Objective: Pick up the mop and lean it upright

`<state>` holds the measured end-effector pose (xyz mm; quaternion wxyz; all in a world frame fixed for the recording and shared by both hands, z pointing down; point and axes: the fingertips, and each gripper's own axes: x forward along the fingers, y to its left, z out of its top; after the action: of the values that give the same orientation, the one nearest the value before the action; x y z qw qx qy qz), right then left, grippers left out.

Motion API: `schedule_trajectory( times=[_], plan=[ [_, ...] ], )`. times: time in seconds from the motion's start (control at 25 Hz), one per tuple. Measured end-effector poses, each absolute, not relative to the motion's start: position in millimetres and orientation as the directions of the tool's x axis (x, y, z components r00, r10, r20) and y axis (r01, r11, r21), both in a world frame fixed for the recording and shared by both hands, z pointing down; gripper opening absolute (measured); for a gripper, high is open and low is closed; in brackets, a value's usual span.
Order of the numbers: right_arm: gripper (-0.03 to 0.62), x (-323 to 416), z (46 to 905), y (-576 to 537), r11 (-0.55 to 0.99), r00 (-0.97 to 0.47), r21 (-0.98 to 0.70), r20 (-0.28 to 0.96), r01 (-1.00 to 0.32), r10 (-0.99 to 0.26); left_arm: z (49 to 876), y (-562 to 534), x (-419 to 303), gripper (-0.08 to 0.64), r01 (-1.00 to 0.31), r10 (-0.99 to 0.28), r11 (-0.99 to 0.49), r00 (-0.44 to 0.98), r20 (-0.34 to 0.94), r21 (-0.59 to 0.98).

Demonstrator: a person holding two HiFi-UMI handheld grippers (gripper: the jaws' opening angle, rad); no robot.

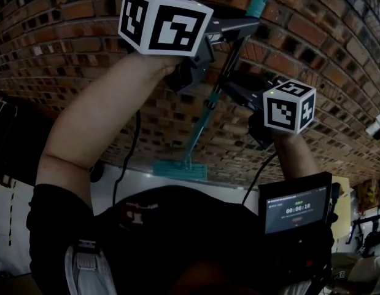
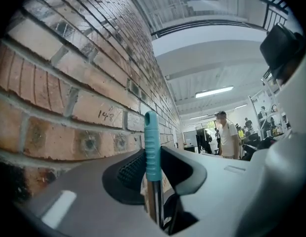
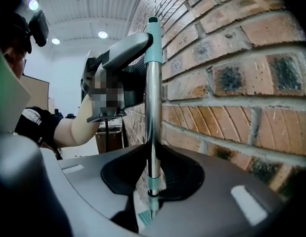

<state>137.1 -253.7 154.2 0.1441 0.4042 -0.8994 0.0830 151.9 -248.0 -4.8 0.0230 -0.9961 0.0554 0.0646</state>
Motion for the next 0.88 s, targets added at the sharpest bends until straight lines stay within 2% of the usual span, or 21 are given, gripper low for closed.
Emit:
schedule_trajectory(
  times=[0.88],
  plan=[
    [0.104, 135.5, 154.5, -250.4, 0.677, -0.655, -0.048, 0.31, -0.735, -0.689, -4.4, -242.9, 153.3, 0.094, -0.115, -0.107, -0.991, 0.987, -0.122, -0.062]
  ],
)
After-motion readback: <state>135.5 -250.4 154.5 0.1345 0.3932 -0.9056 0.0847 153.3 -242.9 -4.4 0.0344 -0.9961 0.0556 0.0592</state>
